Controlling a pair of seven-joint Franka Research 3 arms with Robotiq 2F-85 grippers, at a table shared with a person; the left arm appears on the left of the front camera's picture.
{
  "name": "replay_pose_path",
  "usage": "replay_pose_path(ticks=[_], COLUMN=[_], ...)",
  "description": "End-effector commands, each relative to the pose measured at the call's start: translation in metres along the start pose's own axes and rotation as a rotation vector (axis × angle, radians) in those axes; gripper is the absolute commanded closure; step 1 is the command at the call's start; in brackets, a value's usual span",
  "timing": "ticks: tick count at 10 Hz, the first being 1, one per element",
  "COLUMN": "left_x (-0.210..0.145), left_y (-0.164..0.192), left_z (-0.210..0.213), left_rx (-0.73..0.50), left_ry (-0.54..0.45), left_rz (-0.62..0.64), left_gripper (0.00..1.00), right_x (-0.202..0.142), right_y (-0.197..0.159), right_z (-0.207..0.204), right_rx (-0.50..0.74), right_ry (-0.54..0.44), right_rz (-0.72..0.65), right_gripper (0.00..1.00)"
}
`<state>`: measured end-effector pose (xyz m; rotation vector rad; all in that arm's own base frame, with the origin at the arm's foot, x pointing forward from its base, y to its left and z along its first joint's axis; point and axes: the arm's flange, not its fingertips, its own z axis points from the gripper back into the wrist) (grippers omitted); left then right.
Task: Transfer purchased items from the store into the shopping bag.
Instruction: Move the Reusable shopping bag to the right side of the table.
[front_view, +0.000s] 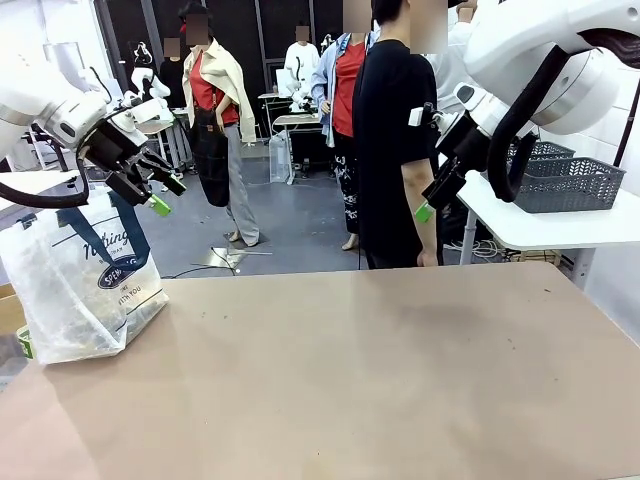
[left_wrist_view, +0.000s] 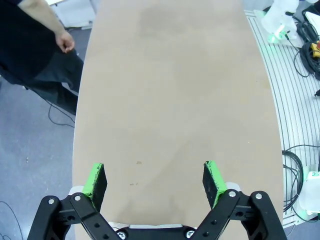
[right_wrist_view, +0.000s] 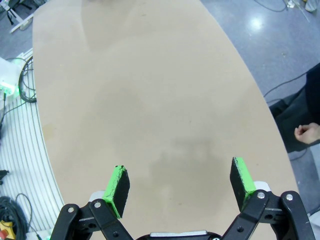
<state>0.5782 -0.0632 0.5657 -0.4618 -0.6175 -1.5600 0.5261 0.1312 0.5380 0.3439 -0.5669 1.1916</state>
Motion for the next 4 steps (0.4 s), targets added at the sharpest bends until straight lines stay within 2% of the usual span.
replay_pose_path(ticks=[1, 4], left_x=[-0.0001, -0.0001], left_y=[-0.001, -0.001], left_z=[0.0003, 0.0003], left_rx=[0.005, 0.005], left_ry=[0.003, 0.003], left_rz=[0.0, 0.0], left_gripper=[0.0, 0.0], right_x=[-0.0009, -0.0009], right_y=[-0.0006, -0.0006], right_z=[-0.0007, -0.0007], right_rx=[-0.017, -0.017], right_ry=[0.01, 0.01], right_rz=[0.004, 0.004], right_gripper=[0.0, 0.0])
